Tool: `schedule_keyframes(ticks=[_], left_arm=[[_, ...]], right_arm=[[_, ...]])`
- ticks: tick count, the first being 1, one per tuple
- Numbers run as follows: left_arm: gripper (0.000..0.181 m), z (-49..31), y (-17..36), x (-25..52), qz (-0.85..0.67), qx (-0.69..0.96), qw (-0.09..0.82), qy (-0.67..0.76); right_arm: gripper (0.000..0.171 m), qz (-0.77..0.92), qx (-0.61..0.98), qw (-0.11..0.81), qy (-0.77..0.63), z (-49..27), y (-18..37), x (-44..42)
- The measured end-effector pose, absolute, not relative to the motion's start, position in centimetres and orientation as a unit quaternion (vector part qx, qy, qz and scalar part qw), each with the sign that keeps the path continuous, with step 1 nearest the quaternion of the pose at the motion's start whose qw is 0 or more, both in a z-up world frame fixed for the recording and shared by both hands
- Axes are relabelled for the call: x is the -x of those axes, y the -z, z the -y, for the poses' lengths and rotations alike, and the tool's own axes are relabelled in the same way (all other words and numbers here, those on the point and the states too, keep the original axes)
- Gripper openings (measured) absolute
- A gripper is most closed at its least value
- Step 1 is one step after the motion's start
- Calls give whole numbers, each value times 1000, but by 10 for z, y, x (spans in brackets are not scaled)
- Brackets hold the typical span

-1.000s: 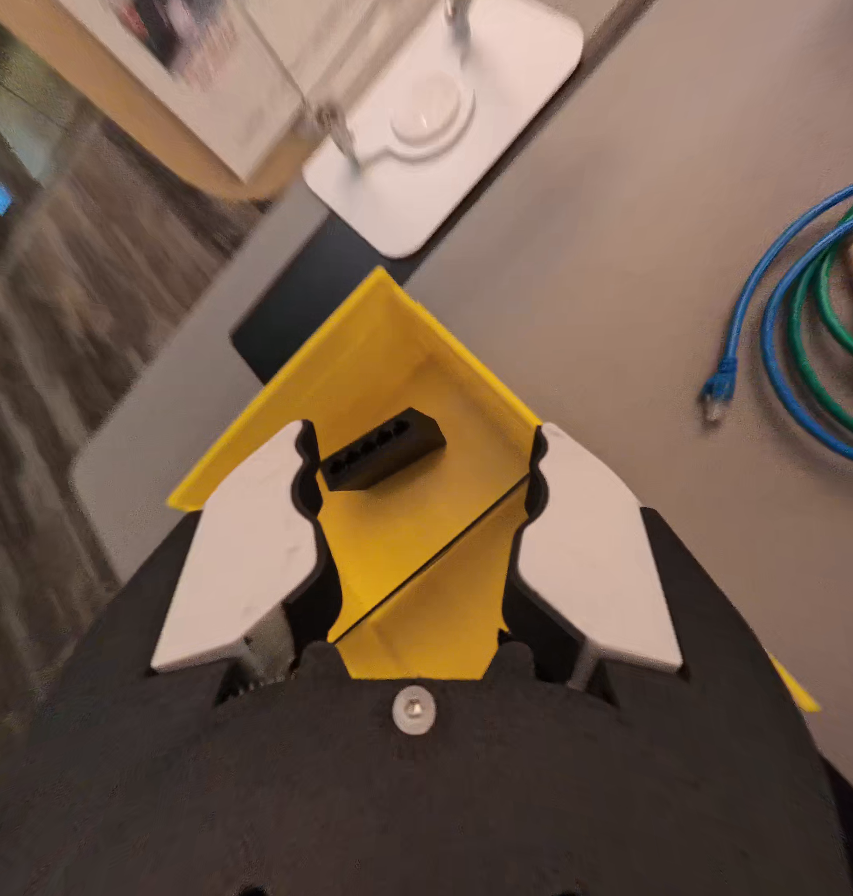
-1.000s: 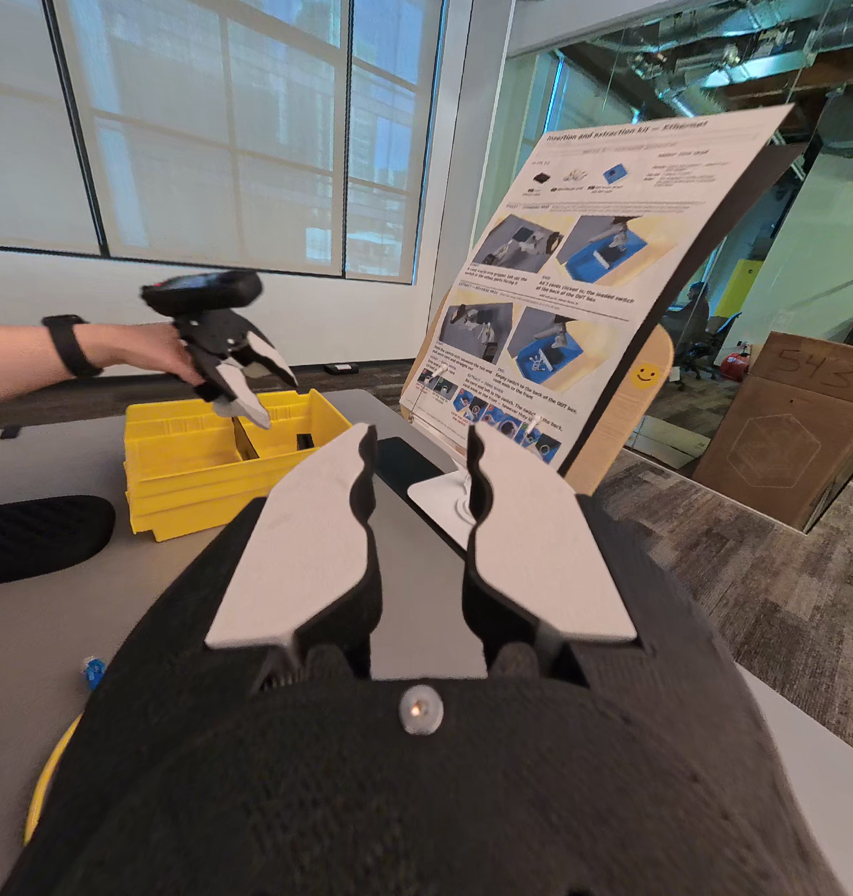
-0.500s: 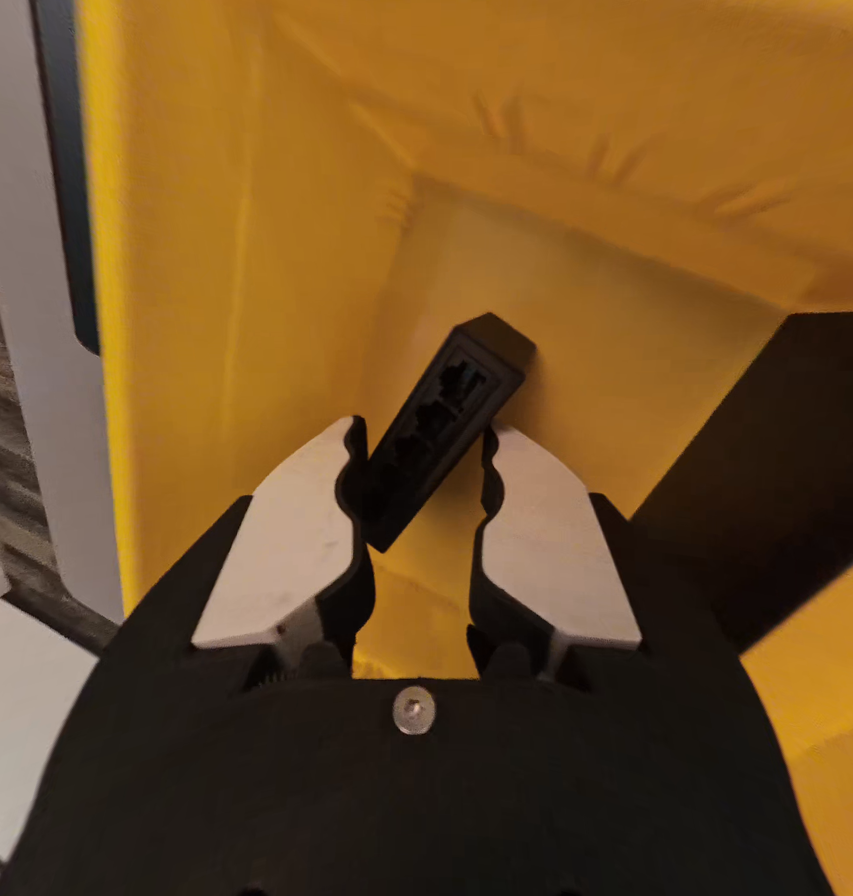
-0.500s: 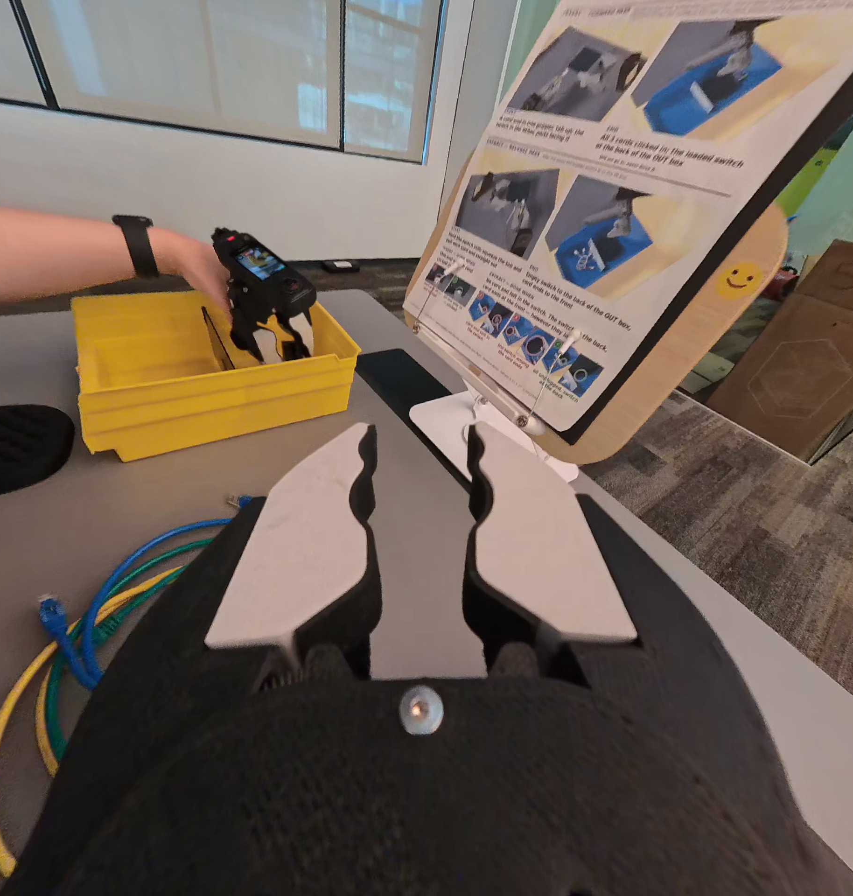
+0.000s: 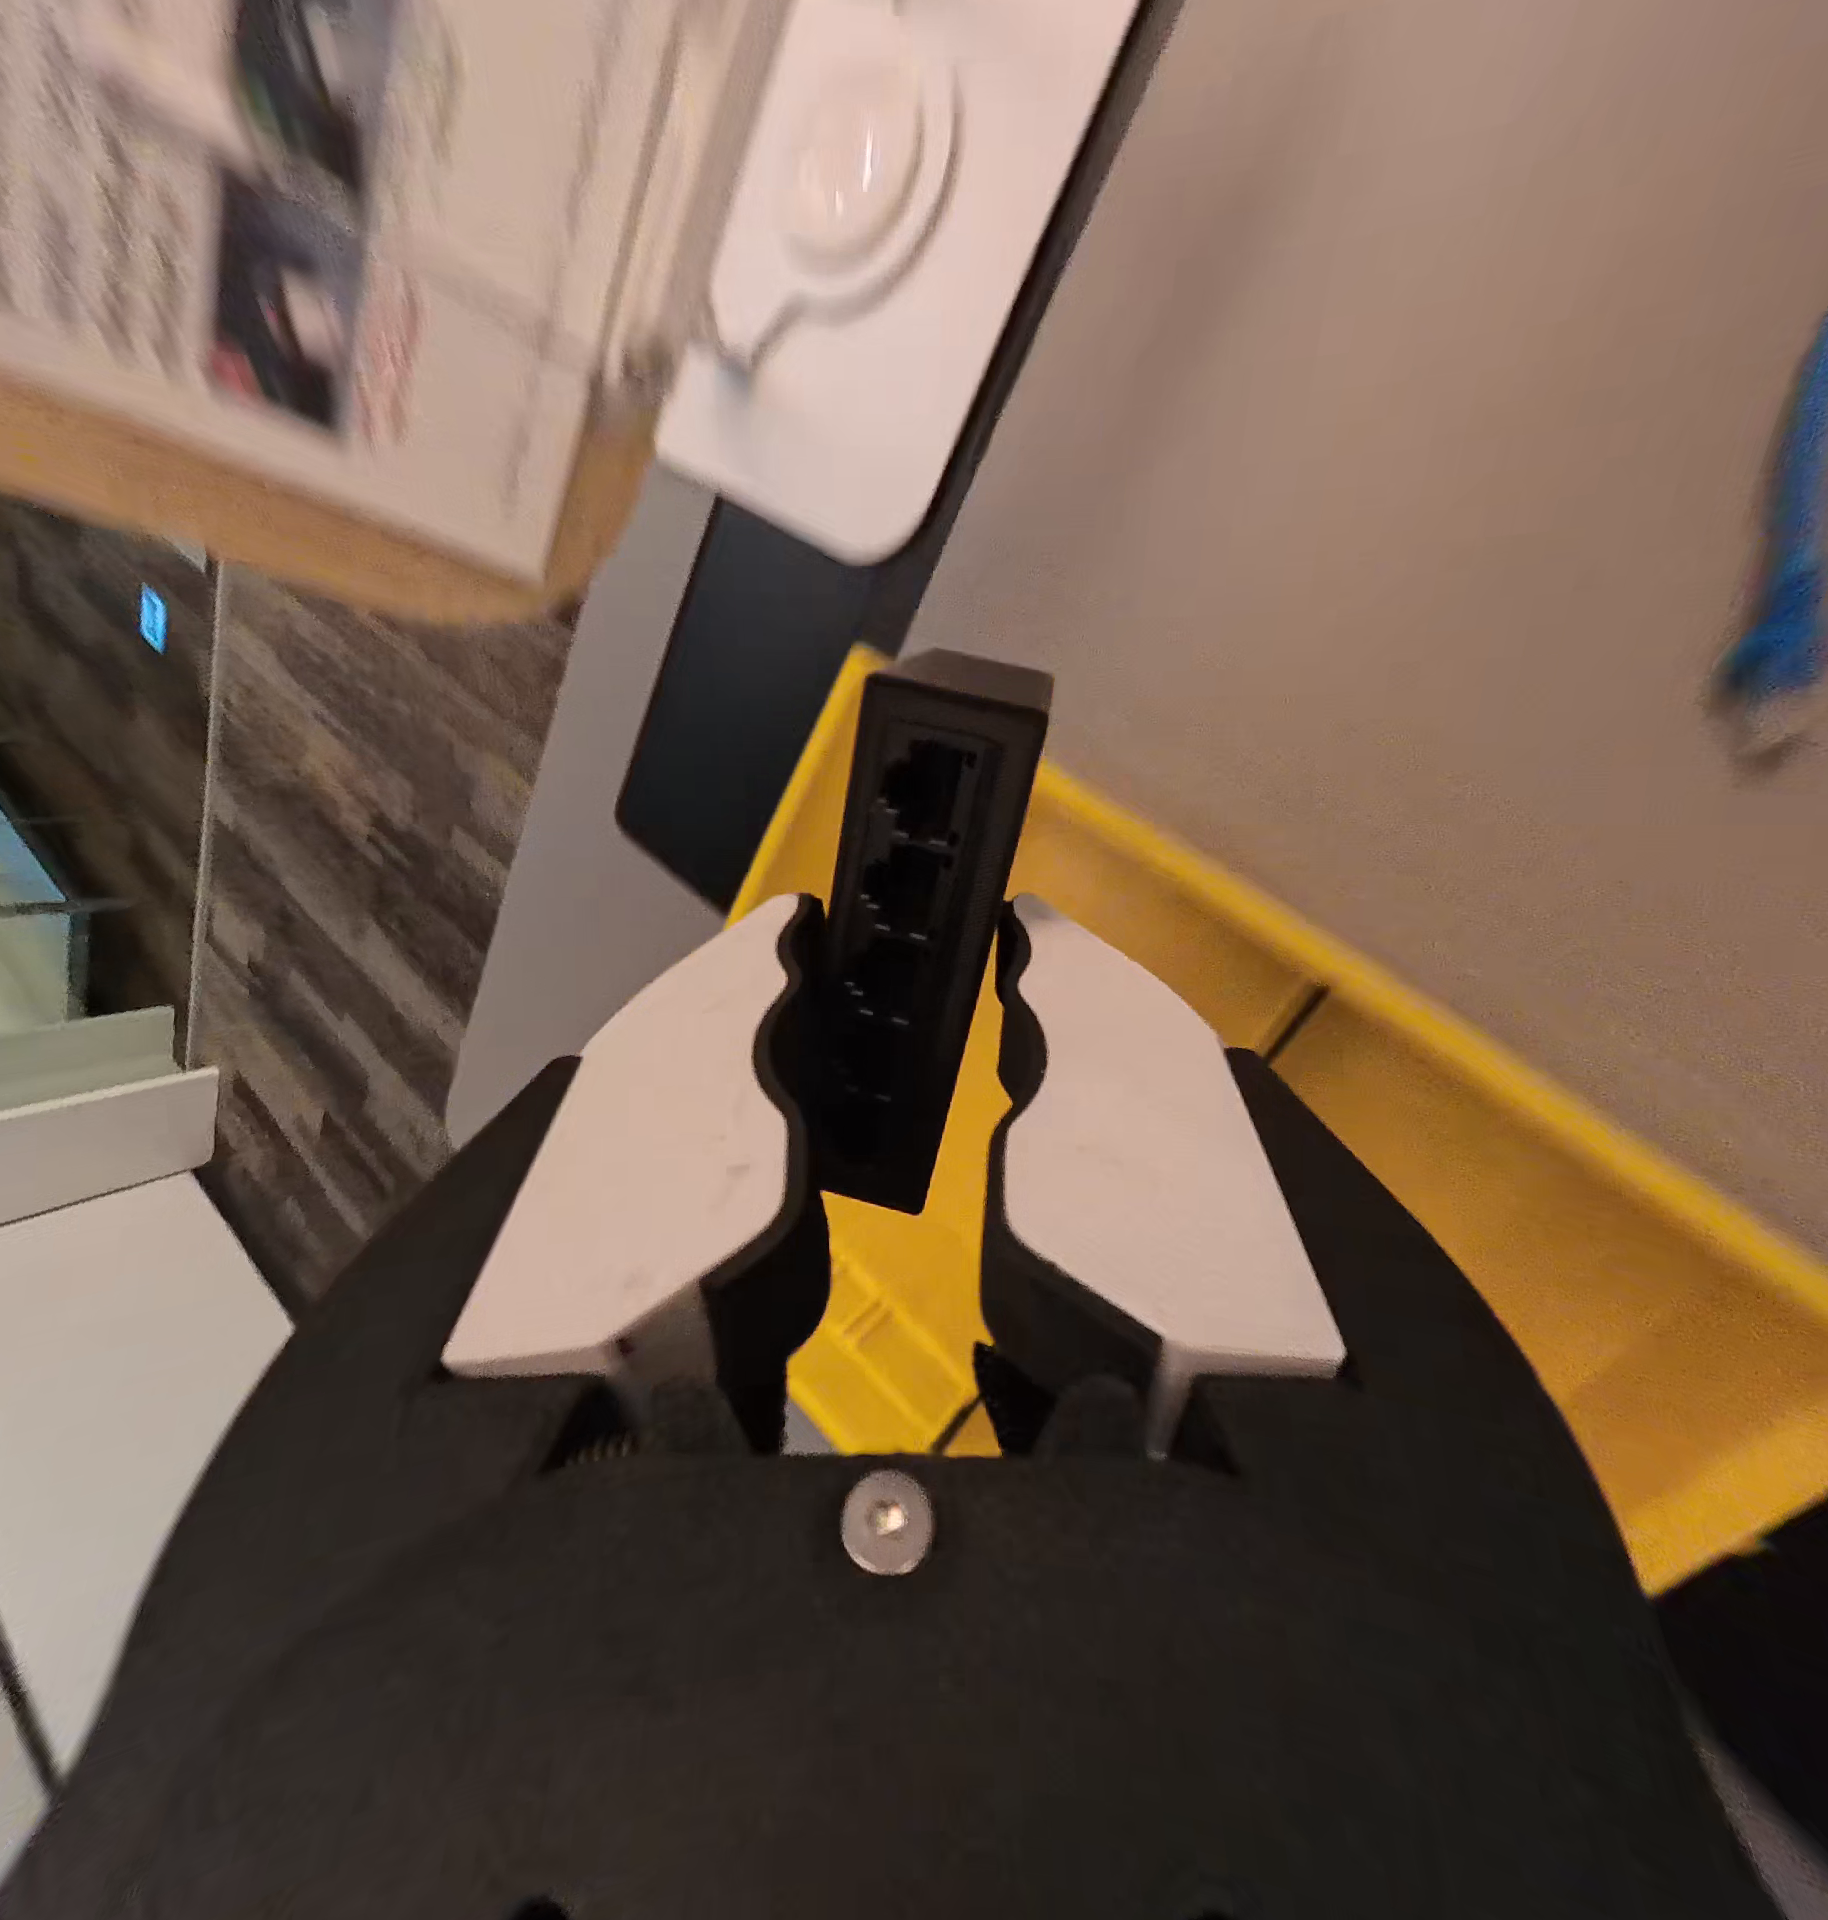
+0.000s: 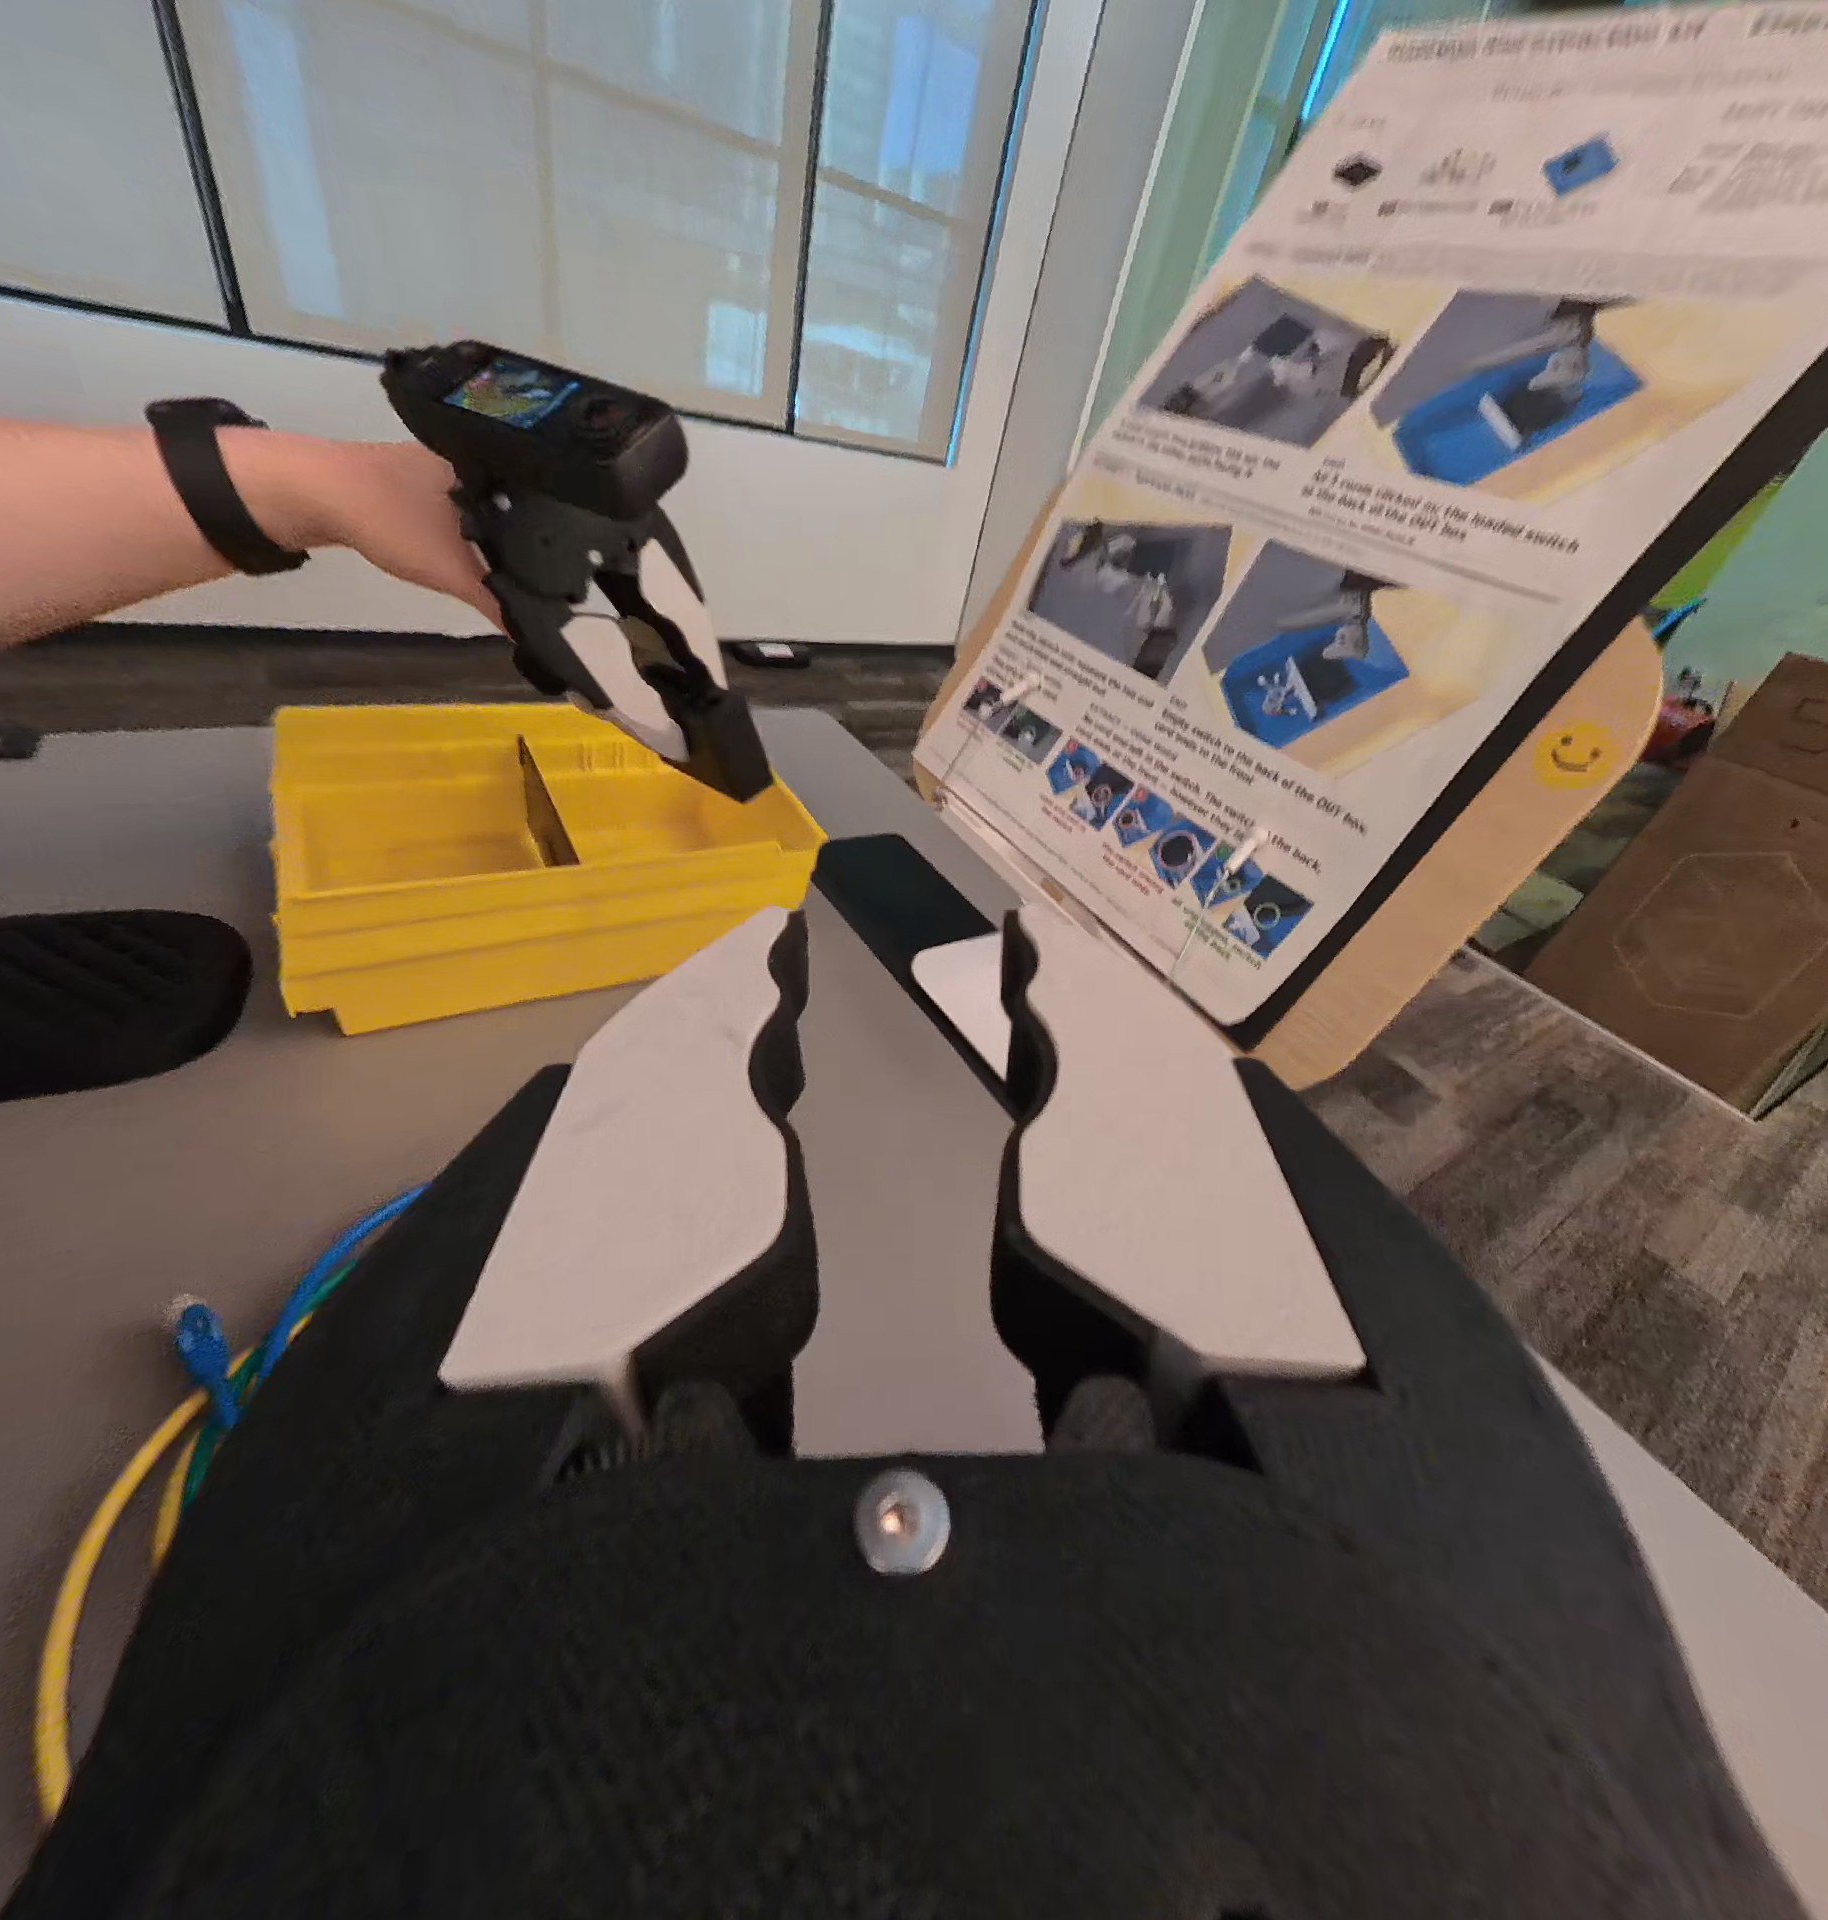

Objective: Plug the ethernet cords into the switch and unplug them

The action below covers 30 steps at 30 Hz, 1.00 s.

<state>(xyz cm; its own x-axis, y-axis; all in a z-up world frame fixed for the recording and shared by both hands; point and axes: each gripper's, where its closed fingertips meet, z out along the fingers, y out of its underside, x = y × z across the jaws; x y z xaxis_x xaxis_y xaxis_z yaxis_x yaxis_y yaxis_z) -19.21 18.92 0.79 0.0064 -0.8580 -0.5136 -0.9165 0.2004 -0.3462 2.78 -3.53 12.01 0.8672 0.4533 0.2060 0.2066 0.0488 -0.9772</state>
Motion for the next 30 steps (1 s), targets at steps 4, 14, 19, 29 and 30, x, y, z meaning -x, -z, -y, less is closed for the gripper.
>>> schedule_keyframes(ticks=[4, 14, 19, 29, 30], left_arm=[[30, -119, -13, 126, -721, 621, 308, 10], [30, -107, 122, 104, -741, 662, 107, -32], [29, -116, 132, 111, -743, 660, 102, -35], [63, -118, 121, 113, -705, 700, 116, -10], [65, -114, 111, 111, -698, 705, 126, 14]], right_arm=[[37, 262, 666, 693, -94, 50, -132, -15], [37, 271, 645, 708, -97, 74, -147, -21], [37, 266, 628, 722, -117, 82, -156, -26], [37, 268, 619, 729, -116, 92, -162, -31], [37, 268, 616, 731, -118, 94, -164, -31]])
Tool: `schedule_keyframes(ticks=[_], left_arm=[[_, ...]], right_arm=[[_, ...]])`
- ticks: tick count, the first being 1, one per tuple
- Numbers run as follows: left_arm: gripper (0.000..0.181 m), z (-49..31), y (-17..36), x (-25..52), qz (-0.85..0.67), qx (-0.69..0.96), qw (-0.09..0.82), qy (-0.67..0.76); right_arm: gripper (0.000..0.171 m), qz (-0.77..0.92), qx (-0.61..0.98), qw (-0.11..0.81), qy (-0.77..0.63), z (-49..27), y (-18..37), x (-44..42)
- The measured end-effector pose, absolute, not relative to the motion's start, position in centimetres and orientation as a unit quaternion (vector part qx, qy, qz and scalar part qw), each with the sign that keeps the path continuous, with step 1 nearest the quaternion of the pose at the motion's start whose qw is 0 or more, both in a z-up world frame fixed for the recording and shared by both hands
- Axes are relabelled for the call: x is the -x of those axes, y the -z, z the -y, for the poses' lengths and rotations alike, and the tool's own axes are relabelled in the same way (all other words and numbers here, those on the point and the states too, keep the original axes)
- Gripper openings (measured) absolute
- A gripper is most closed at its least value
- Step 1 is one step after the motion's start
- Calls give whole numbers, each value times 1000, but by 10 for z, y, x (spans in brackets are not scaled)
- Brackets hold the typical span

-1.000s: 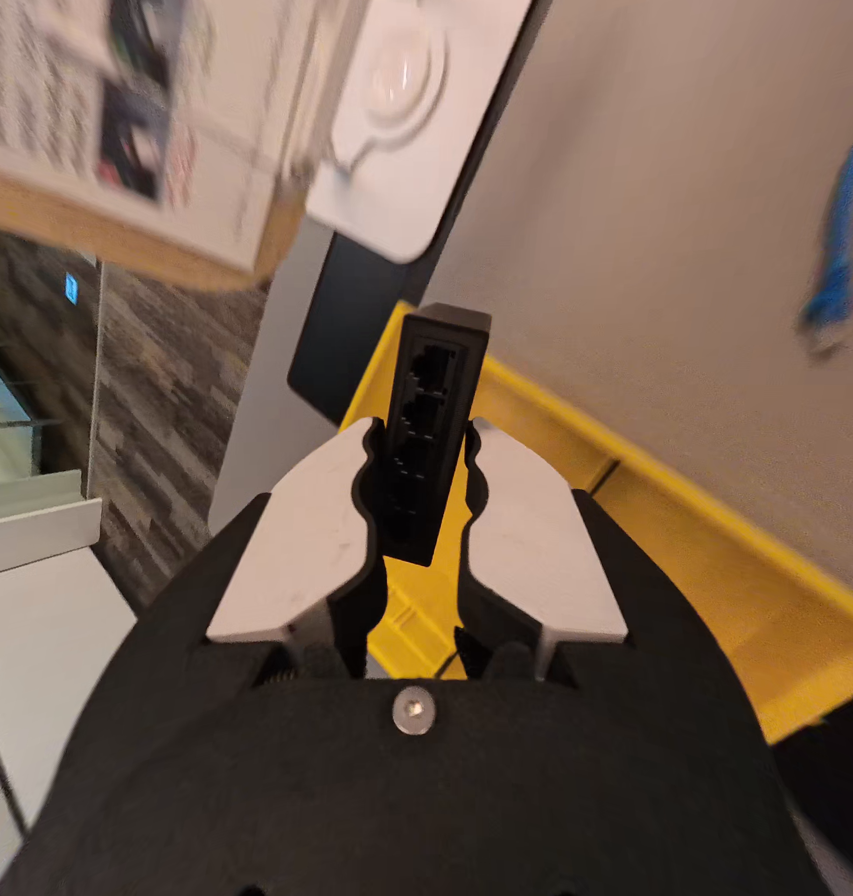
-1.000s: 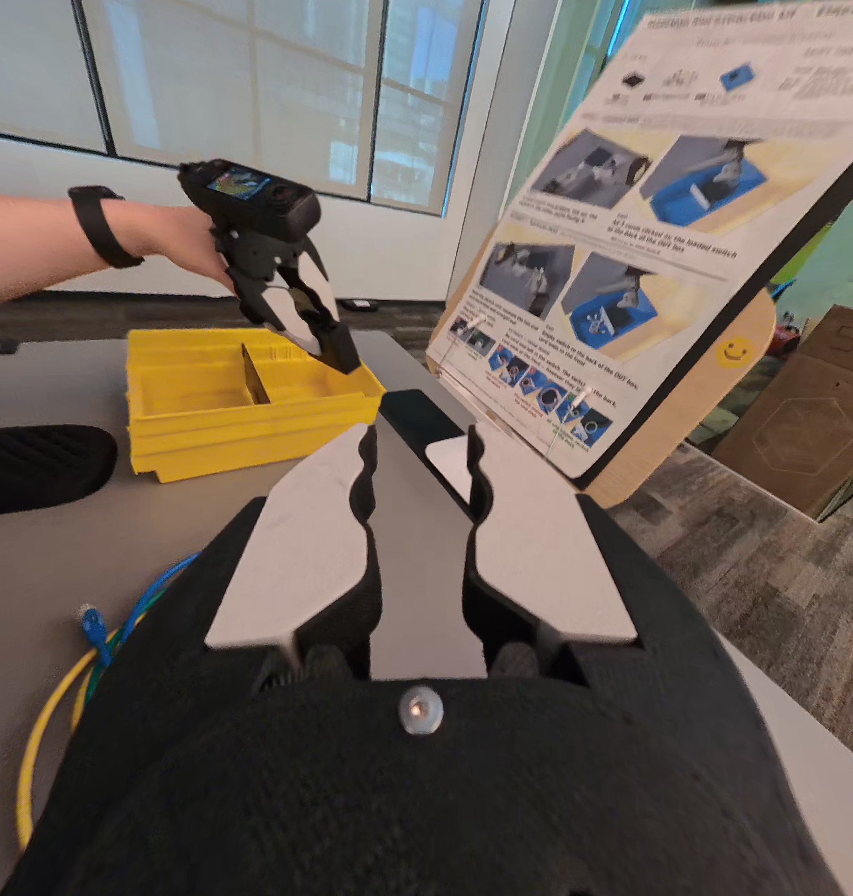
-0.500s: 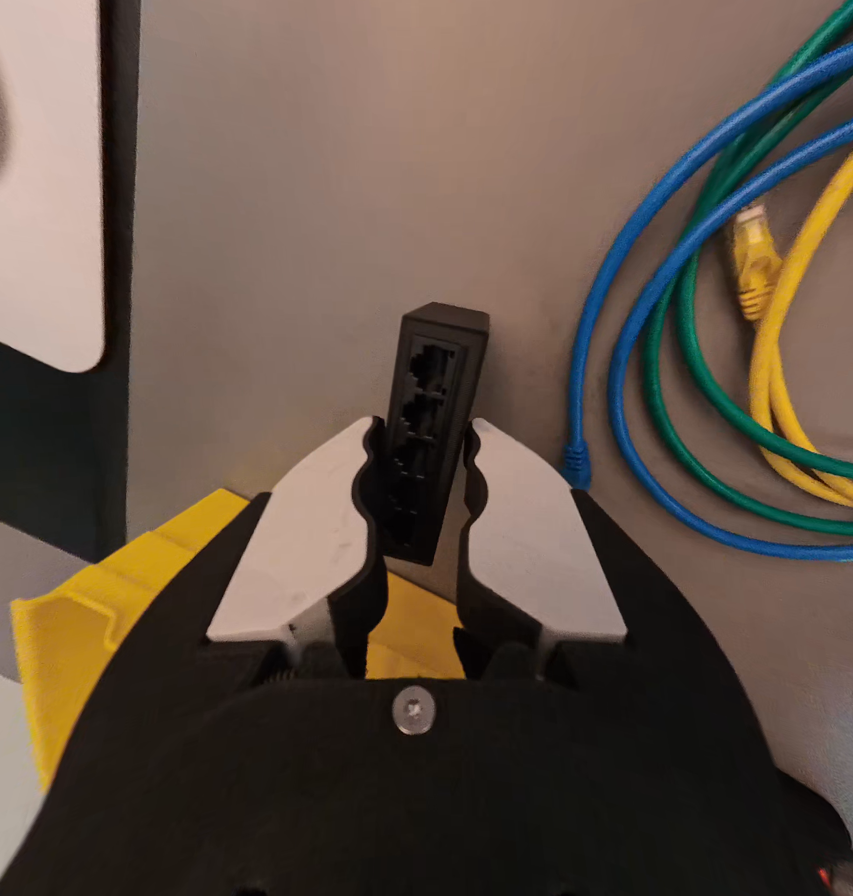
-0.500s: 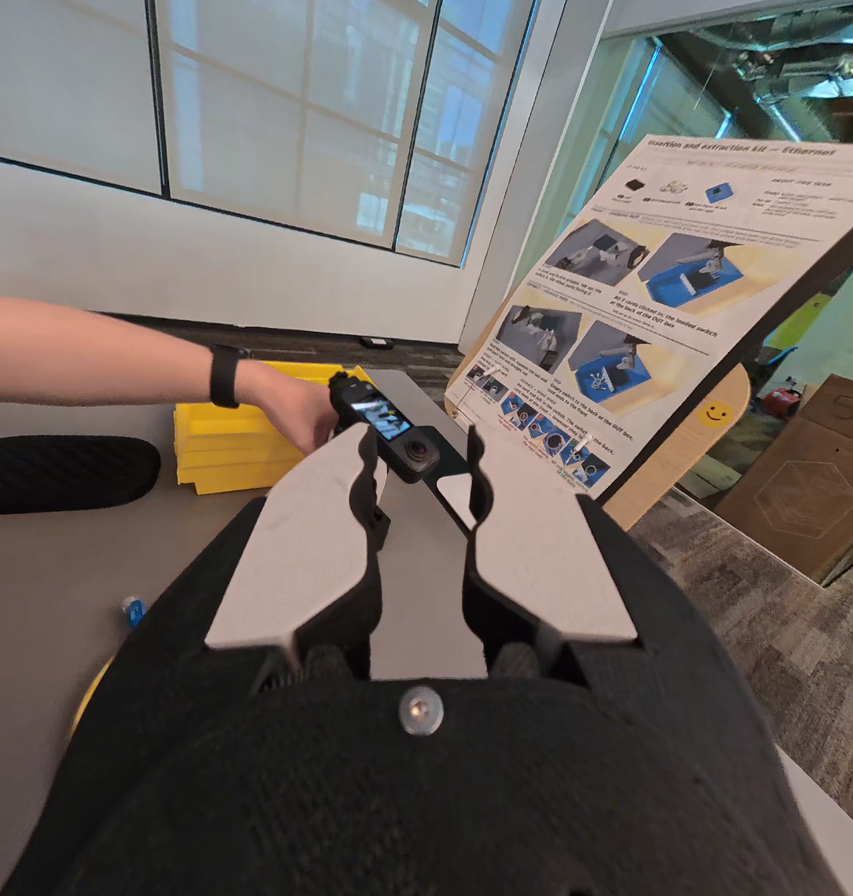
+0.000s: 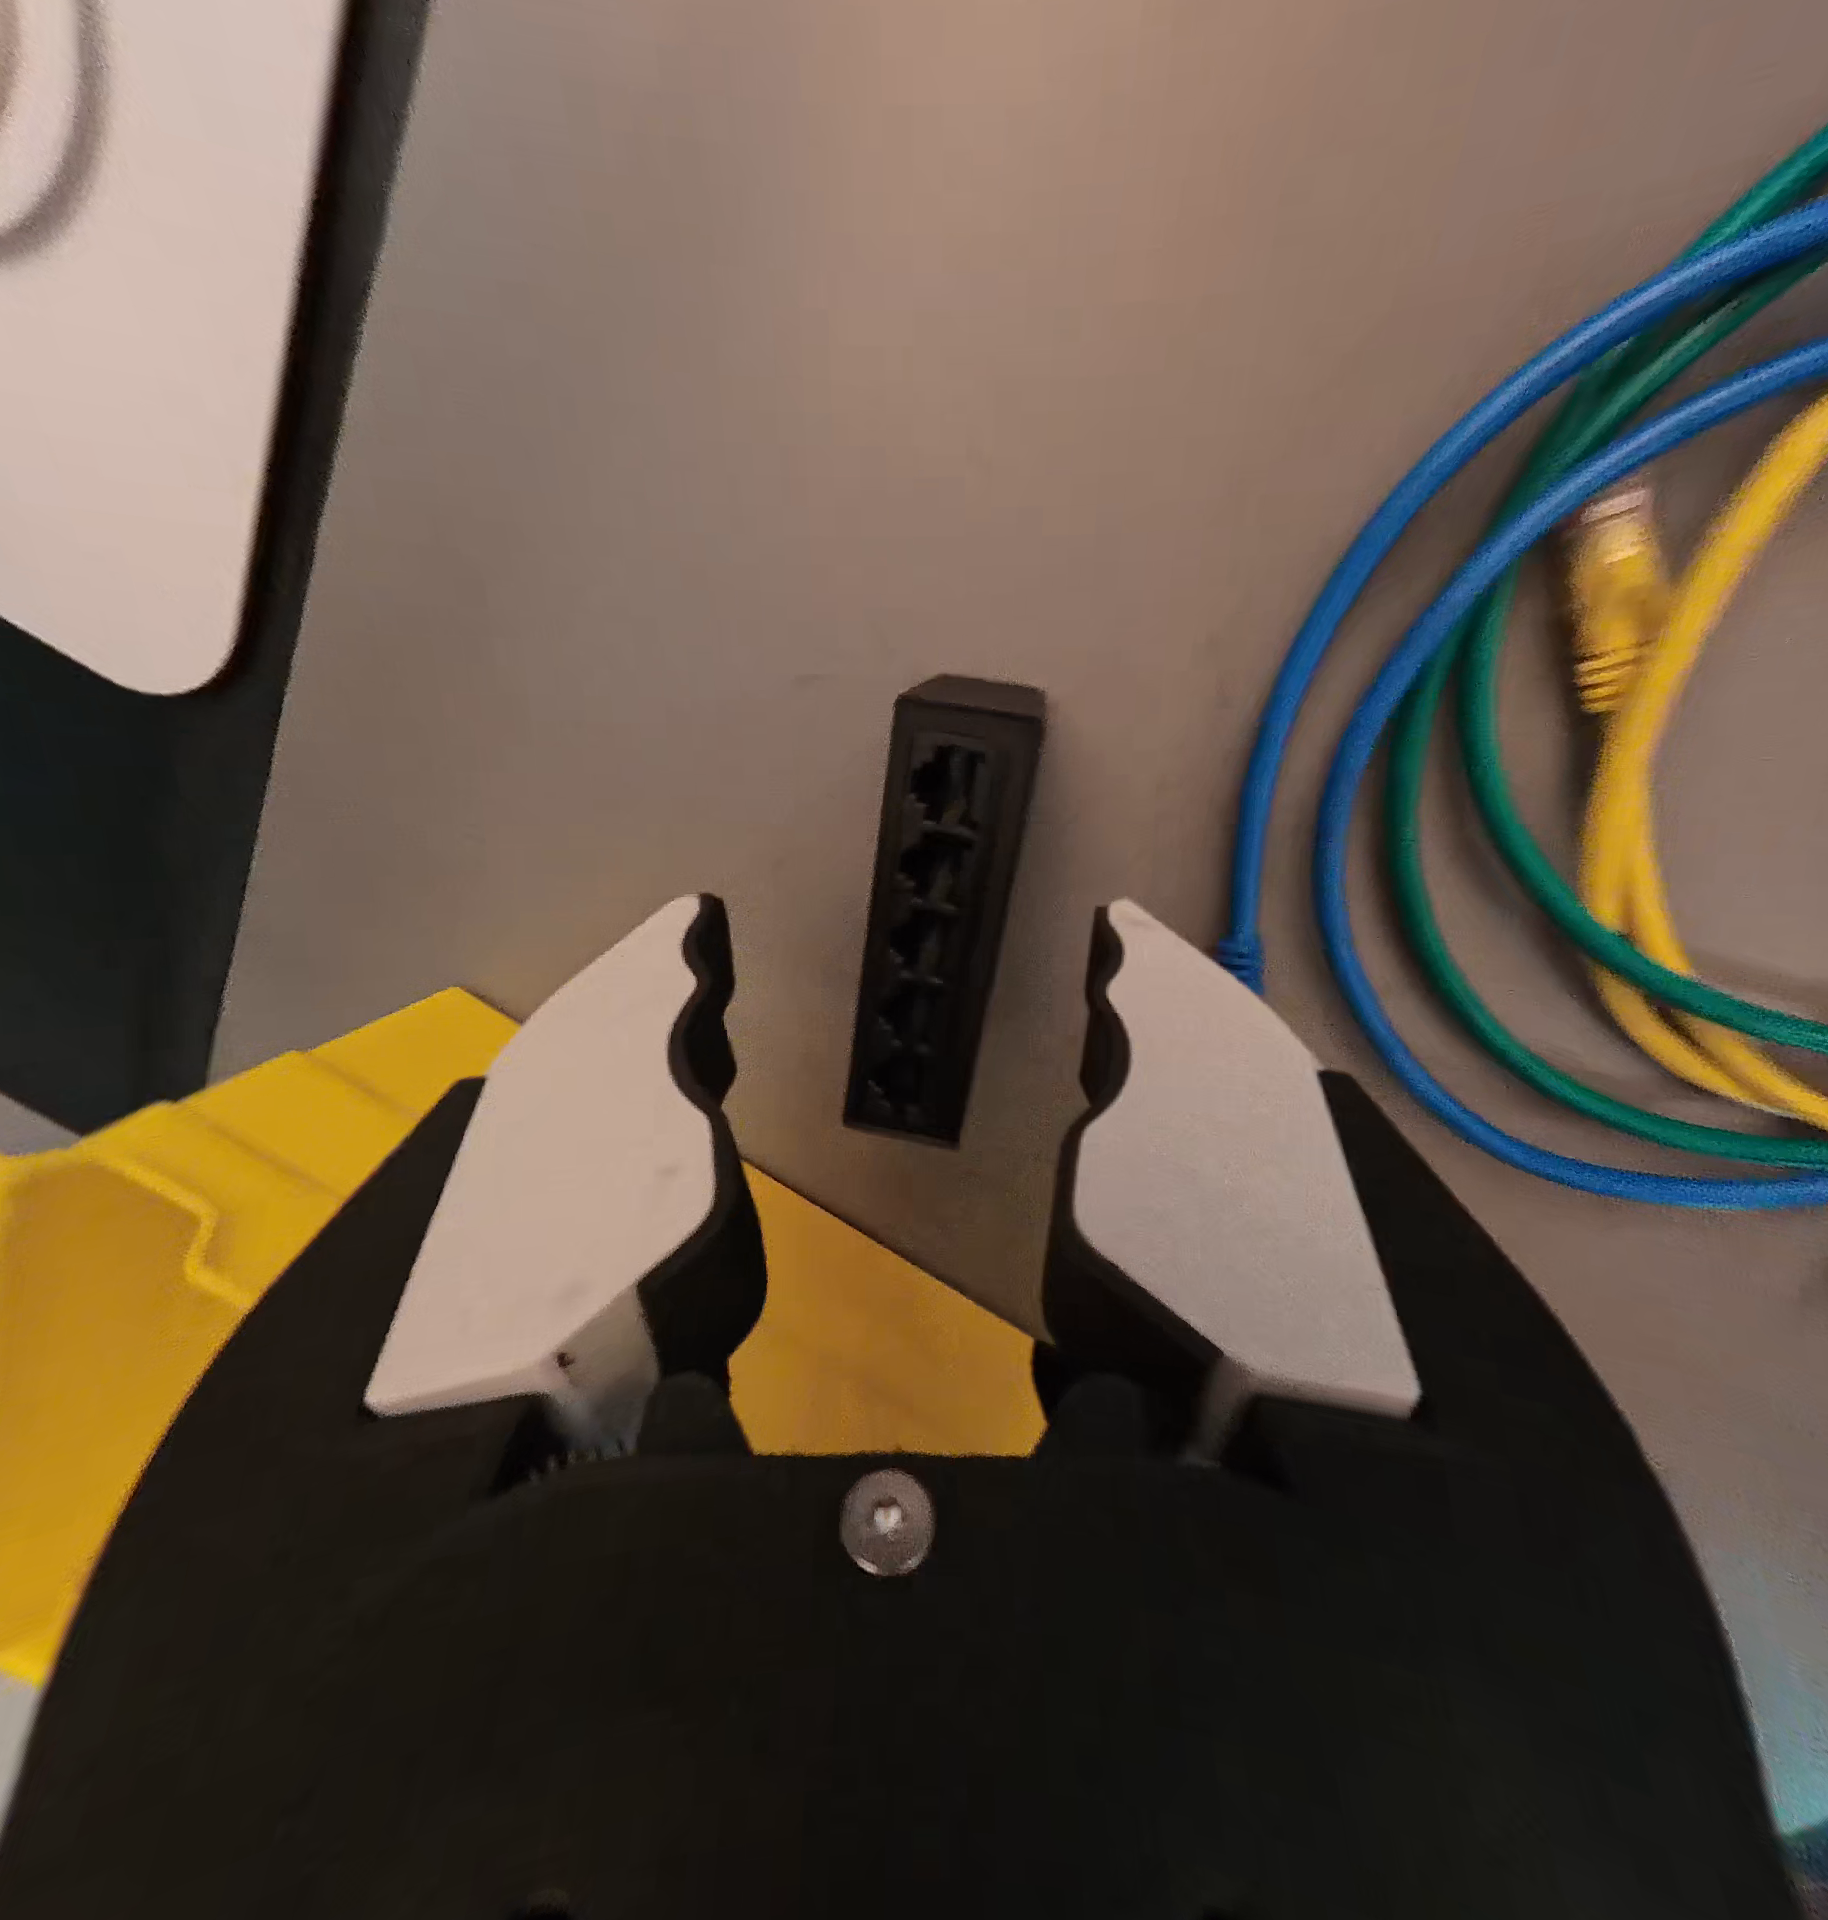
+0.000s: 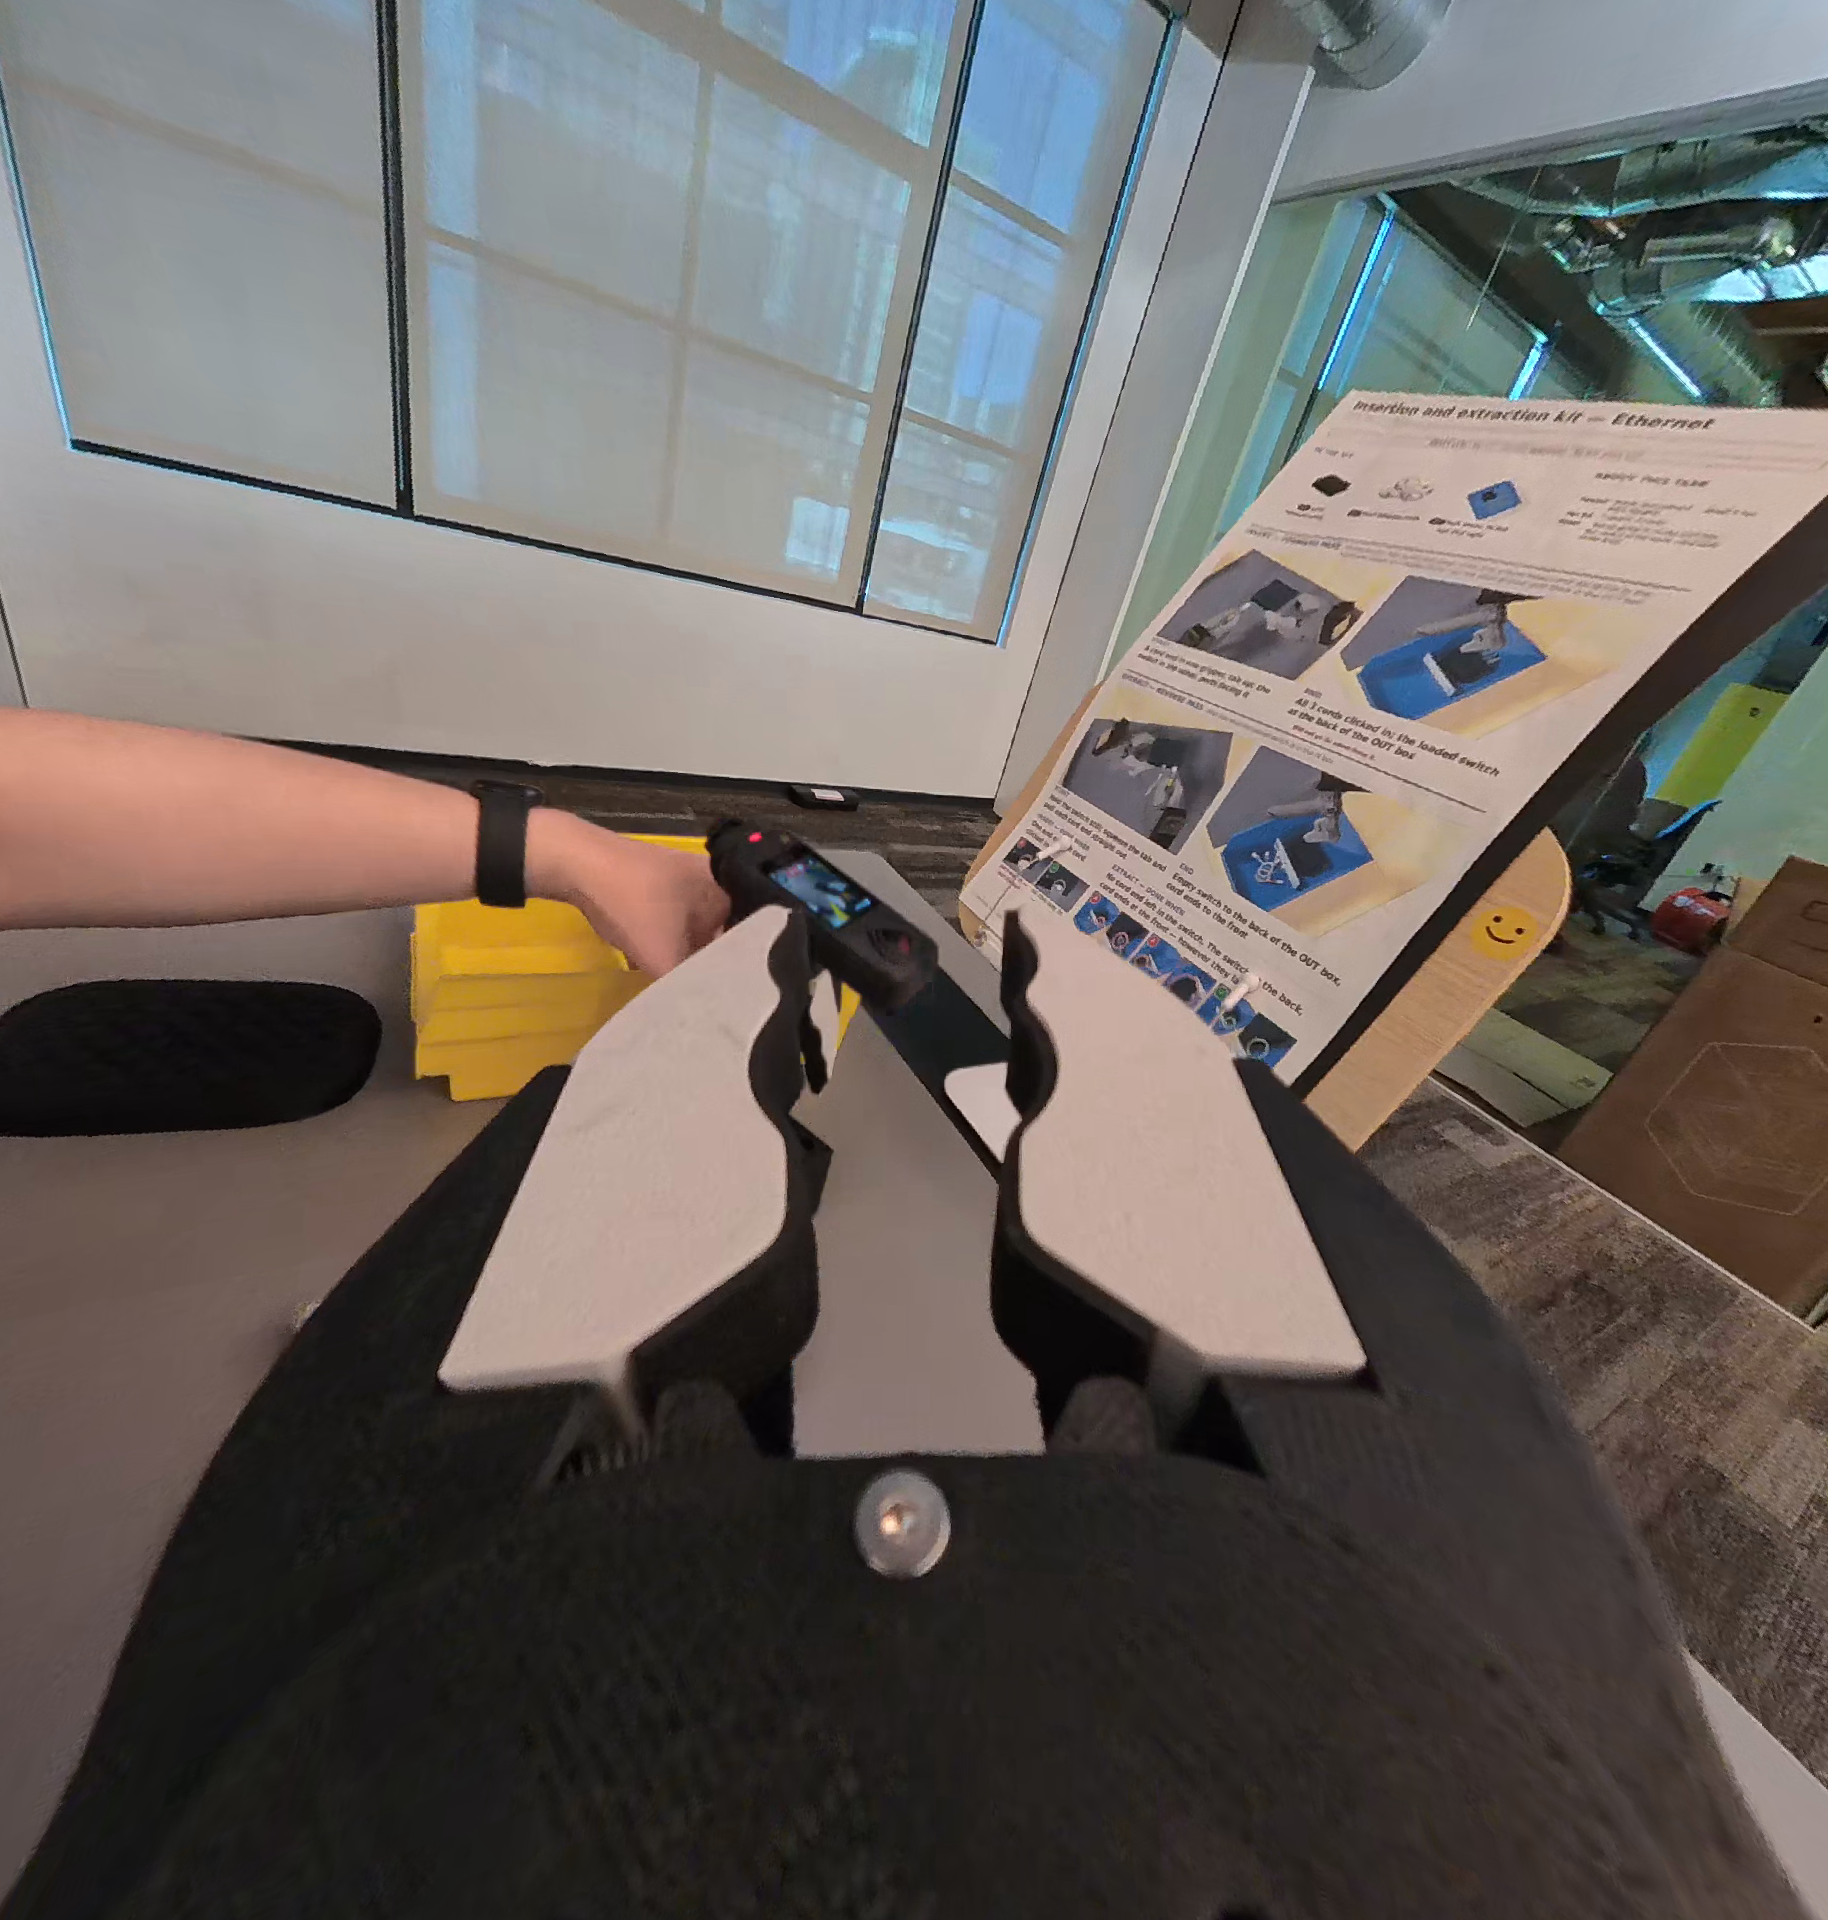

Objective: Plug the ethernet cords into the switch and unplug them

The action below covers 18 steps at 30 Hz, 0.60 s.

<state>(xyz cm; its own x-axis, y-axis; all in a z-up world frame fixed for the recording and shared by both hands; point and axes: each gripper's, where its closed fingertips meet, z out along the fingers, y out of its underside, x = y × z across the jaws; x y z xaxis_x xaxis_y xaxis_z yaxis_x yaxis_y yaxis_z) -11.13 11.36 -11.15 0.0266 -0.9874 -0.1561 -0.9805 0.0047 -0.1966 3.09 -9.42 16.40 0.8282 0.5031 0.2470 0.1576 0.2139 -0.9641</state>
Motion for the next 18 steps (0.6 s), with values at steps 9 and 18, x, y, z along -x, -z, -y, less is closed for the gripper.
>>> schedule_keyframes(ticks=[9, 18], left_arm=[[51, 34, 61, 152, -651, 671, 251, 251], [41, 105, 153, 182, -644, 680, 213, 279]], right_arm=[[37, 261, 604, 741, -134, 99, -169, -37], [37, 280, 612, 727, -137, 93, -162, -20]])
